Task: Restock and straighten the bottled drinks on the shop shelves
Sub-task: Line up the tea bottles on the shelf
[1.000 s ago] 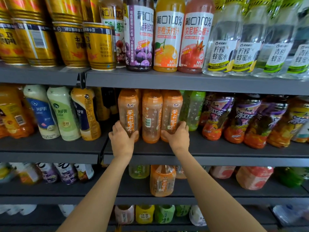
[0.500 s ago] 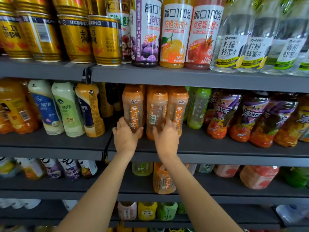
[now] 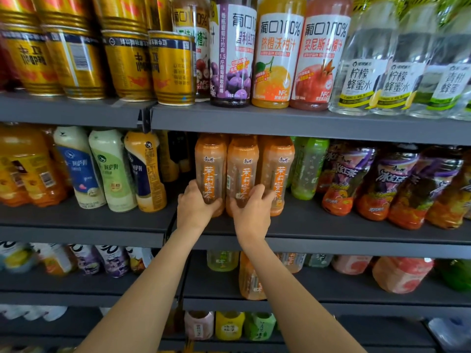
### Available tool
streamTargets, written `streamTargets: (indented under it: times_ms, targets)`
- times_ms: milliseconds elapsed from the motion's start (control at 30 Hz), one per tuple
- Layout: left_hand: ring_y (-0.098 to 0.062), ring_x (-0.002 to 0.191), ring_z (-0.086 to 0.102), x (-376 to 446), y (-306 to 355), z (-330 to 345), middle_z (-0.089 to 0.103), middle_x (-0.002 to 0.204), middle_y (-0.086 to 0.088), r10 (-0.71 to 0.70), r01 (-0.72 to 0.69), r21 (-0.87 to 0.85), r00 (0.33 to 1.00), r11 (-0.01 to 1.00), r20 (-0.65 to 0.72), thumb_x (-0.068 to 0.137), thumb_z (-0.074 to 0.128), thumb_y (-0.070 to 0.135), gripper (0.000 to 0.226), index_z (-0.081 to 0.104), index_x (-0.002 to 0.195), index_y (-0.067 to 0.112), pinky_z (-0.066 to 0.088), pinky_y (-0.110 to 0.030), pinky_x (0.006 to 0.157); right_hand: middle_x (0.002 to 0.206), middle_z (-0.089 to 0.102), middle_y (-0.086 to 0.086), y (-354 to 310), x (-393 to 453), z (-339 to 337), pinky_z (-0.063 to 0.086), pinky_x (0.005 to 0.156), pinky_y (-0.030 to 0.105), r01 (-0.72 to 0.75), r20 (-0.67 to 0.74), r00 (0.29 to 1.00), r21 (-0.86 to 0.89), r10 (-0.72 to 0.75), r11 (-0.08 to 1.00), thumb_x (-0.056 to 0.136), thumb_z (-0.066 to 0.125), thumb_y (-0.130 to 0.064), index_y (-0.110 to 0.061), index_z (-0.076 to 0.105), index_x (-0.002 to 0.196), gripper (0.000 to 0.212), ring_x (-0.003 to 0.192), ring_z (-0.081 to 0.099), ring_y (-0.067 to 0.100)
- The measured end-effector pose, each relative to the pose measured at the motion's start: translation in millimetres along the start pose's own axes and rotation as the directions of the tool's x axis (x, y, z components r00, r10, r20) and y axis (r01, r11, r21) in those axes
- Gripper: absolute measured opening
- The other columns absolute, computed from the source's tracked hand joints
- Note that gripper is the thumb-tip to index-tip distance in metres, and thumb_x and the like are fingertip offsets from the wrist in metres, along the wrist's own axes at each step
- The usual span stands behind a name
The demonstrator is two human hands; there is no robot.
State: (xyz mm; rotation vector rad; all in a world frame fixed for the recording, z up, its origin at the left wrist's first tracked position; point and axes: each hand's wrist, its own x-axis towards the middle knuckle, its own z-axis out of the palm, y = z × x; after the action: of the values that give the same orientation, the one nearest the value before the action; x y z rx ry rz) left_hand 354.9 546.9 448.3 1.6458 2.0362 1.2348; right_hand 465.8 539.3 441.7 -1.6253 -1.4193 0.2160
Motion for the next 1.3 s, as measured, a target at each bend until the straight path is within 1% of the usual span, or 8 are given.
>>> streamTargets:
  times_ms: [367,533,633,733,933,1067,1167,1300]
  targets:
    - [-0.033,0.121,0.044,-4.6,-1.4,4.3,0.054,0.127,-0.011,-0.001,0.0,-0.013,0.999,1.0,-0.051,0.076,0.073,0.029,0.063,0.043,0.128,0.008,0.039,-0.042,0.095,0.11,0.046,0.005,-4.6,0.2,-7.0,0.043,0.064,0.028,0.056,-0.038,0.998,-0.029,-0.058,0.998,0.085,0.064,-0.031,-0.011,0.044,0.104,0.034,0.094,0.057,0.023]
    - [-0.029,0.112,0.045,-49.9,31.5,11.1,0.049,0.12,-0.016,0.205,-0.251,-0.064,0.89,0.966,-0.407,0.081,0.066,0.018,0.045,0.049,0.121,0.005,0.043,-0.04,0.092,0.115,0.045,0.008,31.9,20.0,-56.5,0.048,0.078,0.033,0.081,-0.279,0.96,0.152,-0.036,0.985,0.082,0.069,-0.026,-0.006,0.046,0.112,0.043,0.102,0.051,0.023]
    - [-0.025,0.116,0.045,-59.2,49.7,34.1,0.05,0.12,-0.012,0.315,-0.33,-0.004,0.907,0.944,-0.278,0.084,0.062,0.019,0.039,0.051,0.12,0.009,0.04,-0.034,0.096,0.129,0.05,0.012,58.9,45.2,-61.0,0.041,0.1,0.043,-0.133,0.05,0.991,0.161,0.127,0.978,0.078,0.072,-0.035,-0.005,0.038,0.131,0.07,0.122,0.045,0.029]
    - [-0.024,0.119,0.045,-58.0,56.0,49.9,0.049,0.123,-0.011,0.281,-0.282,0.026,0.937,0.959,-0.206,0.087,0.06,0.017,0.039,0.05,0.124,0.01,0.039,-0.029,0.096,0.12,0.061,0.011,73.1,54.0,-61.1,0.046,0.094,0.034,-0.09,0.295,0.955,0.184,0.032,0.979,0.082,0.068,-0.033,-0.005,0.048,0.126,0.056,0.113,0.057,0.025]
    - [-0.022,0.132,0.037,-65.2,74.4,80.5,0.04,0.14,-0.01,0.257,-0.252,0.105,0.965,0.962,-0.04,0.091,0.055,0.03,0.061,0.029,0.141,0.009,0.037,-0.034,0.106,0.128,0.05,0.019,92.5,85.8,-78.5,0.04,0.098,0.034,-0.035,-0.043,0.998,0.201,0.044,0.979,0.092,0.056,-0.025,0.002,0.037,0.133,0.053,0.12,0.048,0.031]
    - [-0.024,0.131,0.039,-57.5,88.0,96.5,0.041,0.141,-0.012,0.136,-0.129,0.155,0.99,0.979,-0.034,0.089,0.057,0.036,0.071,0.022,0.143,0.007,0.037,-0.035,0.106,0.139,0.037,0.025,90.4,123.2,-64.4,0.031,0.108,0.039,-0.105,0.072,0.992,0.068,0.1,0.992,0.086,0.064,-0.019,0.007,0.018,0.14,0.075,0.129,0.036,0.036]
    - [-0.025,0.125,0.045,-51.5,97.2,101.9,0.047,0.136,-0.012,0.074,-0.058,0.173,0.993,0.983,-0.089,0.088,0.058,0.036,0.068,0.026,0.14,0.007,0.041,-0.034,0.1,0.133,0.046,0.023,91.0,139.7,-61.6,0.037,0.102,0.038,-0.216,0.127,0.97,0.078,0.205,0.973,0.086,0.064,-0.018,0.004,0.023,0.136,0.069,0.125,0.043,0.035]
    - [-0.025,0.121,0.049,-50.2,105.2,105.9,0.049,0.131,-0.012,0.039,-0.017,0.187,0.992,0.982,-0.119,0.088,0.058,0.035,0.065,0.028,0.138,0.005,0.044,-0.033,0.093,0.124,0.048,0.025,92.9,124.7,-61.9,0.039,0.094,0.04,-0.147,0.045,0.989,0.049,0.144,0.988,0.077,0.071,-0.021,0.007,0.035,0.124,0.065,0.115,0.047,0.039]
